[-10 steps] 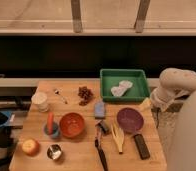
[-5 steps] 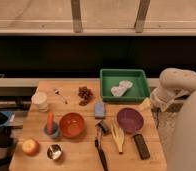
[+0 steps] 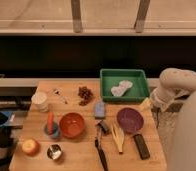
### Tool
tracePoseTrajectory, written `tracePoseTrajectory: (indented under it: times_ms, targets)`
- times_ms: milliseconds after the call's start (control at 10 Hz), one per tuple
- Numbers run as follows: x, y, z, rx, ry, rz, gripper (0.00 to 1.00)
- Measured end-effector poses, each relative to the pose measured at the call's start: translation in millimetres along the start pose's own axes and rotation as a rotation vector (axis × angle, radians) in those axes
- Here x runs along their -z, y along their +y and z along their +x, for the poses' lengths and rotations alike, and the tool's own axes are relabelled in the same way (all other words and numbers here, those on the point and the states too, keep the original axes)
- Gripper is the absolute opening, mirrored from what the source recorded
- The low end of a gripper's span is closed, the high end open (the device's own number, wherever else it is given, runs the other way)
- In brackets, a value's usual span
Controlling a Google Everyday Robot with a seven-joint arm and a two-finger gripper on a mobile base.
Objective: Place towel in metal cup
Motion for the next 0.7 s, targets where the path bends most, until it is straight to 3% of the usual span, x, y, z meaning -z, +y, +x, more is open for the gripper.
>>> tracePoseTrajectory:
  times_ms: [700]
  targets:
    - [1.0, 0.2, -1.1, 0.001, -0.006, -0.006, 0.74]
